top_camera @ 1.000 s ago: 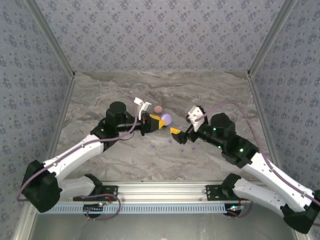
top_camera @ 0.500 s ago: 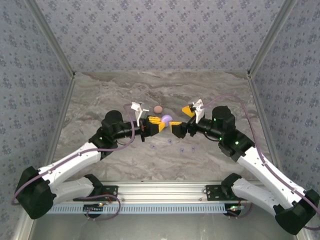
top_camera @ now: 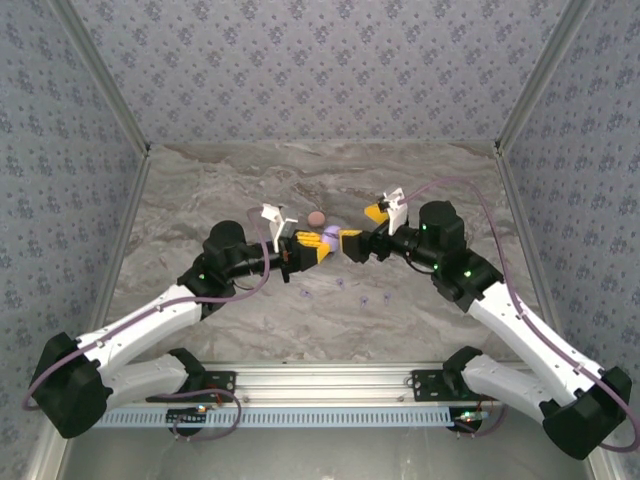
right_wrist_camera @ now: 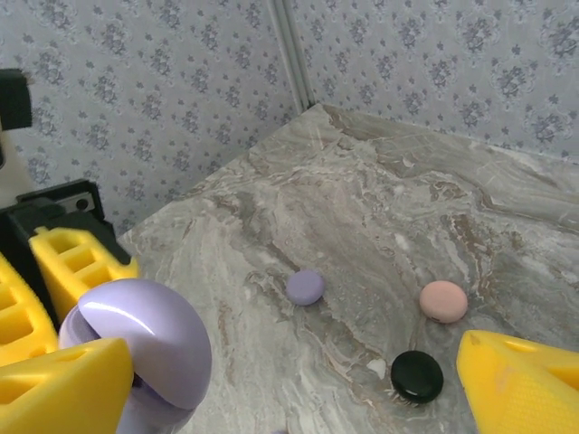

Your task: Insert wireless bluetooth earbuds into charging case

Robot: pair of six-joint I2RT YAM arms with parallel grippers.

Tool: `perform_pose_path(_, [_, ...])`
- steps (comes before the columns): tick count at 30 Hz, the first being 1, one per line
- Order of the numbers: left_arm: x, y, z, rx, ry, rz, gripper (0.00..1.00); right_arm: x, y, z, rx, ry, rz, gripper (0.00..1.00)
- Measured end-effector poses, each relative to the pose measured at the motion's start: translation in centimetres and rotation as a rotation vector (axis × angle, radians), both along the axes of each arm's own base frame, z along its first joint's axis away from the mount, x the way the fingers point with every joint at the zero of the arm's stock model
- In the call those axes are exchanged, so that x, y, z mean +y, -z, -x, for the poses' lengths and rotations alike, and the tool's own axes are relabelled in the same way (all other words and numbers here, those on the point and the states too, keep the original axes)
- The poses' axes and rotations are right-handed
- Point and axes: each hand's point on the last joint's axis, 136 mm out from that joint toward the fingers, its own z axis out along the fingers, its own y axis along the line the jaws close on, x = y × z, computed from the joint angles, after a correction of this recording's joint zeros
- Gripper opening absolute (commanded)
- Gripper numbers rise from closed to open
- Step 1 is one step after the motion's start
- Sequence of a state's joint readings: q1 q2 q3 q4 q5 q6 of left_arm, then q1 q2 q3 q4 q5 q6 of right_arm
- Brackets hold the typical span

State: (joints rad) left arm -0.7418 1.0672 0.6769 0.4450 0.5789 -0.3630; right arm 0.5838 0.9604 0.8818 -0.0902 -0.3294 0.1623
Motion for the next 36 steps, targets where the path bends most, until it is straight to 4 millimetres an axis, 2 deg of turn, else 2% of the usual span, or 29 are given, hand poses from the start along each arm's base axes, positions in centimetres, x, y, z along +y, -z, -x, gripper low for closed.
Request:
perform_pose_path(6, [-0.1, 0.1, 0.2, -0.007, 0.012, -0.003, 0.07, -0.5, 0.8, -1.4, 0.028, 0.034, 0.013, 0.93])
perform_pose_path(11, [0.0, 0.2, 0.2, -0.015, 0.009, -0.012, 0.06, -0.7, 0.8, -1.7, 0.041, 0.039, 0.008, 0.94])
perform_pose_path(17, [0.6, 0.2, 0.2, -0.041, -0.022, -0.03, 0.05, -3.3, -0.7, -1.4, 0.053, 0.094, -0.046, 0.94])
perform_pose_path(20, [1.2, 0.5, 0.2, -0.06, -0.047, -0.034, 0.04, -4.6, 0.1, -1.0, 0.103, 0.144, -0.025, 0.9])
perform_pose_path(23, [1.8, 1.1, 0.3, -0.074, -0.072, -0.04, 0.04, -5.7, 3.0, -1.0, 0.217, 0.215, 0.043, 0.88])
perform_pose_path(27, [2.6, 1.3, 0.5, -0.099, -0.101, -0.038, 0.03, -7.6, 9.0, -1.0, 0.419, 0.331, 0.184, 0.86])
perform_pose_path(33, [3.3, 0.4, 0.6, -0.136, -0.134, -0.022, 0.02, -9.9, 17.9, 0.3, 0.7, 0.443, 0.391, 0.72])
perform_pose_path(36, [3.5, 0.1, 0.6, -0.146, -0.144, -0.018, 0.02, -10.7, 21.4, 1.2, 0.803, 0.464, 0.469, 0.64])
